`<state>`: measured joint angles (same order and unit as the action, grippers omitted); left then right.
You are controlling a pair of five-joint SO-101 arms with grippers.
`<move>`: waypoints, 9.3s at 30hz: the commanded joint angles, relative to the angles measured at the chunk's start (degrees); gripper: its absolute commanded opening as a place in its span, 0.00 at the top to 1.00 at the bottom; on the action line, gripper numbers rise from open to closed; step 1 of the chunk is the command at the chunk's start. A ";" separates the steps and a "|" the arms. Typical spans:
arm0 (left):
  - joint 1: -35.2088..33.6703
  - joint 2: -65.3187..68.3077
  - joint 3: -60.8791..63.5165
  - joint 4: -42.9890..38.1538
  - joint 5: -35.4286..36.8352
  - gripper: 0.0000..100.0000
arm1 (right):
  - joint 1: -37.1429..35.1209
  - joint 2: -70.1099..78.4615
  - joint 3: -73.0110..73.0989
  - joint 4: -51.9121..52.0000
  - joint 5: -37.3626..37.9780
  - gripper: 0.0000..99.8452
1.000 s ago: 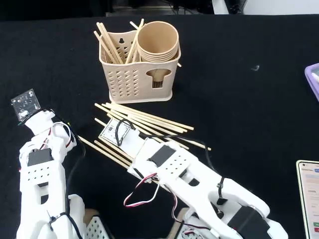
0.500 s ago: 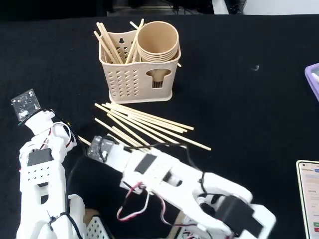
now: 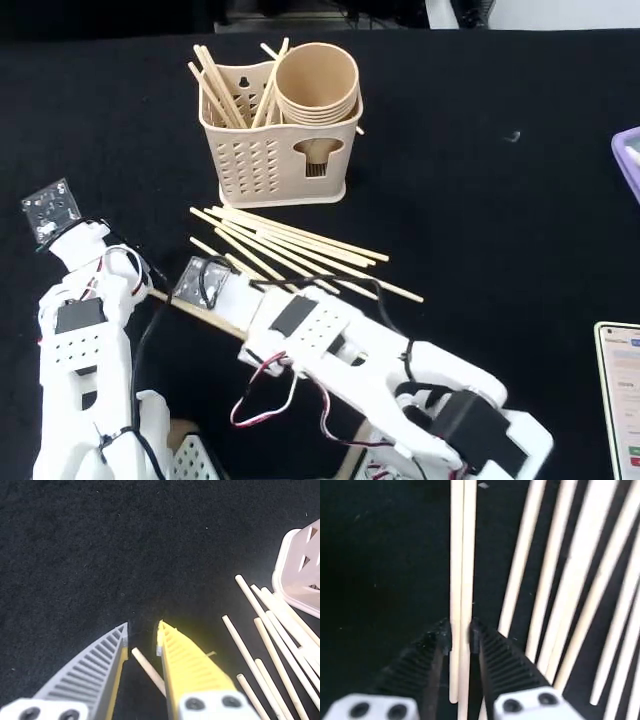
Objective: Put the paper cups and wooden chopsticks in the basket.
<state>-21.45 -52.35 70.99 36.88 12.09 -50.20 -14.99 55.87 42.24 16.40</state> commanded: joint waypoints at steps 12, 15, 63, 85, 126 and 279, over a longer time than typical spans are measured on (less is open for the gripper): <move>-0.22 -1.49 -0.48 -1.23 0.26 0.89 | -1.41 -1.71 -2.42 0.70 0.00 0.87; -0.22 -1.49 -0.40 -1.23 0.18 0.89 | -2.46 -0.48 -5.58 3.69 0.09 0.87; -13.58 -1.49 -1.80 -1.32 13.01 0.89 | 7.91 -22.81 -16.40 16.09 -4.04 0.99; -14.11 -1.49 -1.89 -1.32 12.75 0.89 | -0.97 21.23 -23.52 0.88 -9.23 0.94; -11.65 -1.41 -0.84 -1.32 12.66 0.89 | 21.45 -22.37 -36.62 -18.37 -3.34 0.99; -10.86 -1.49 -0.84 -1.32 12.57 0.89 | 18.64 5.93 -44.97 -43.34 -6.77 0.99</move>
<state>-32.35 -52.35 70.99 36.70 24.57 -33.93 -12.53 14.11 1.45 10.15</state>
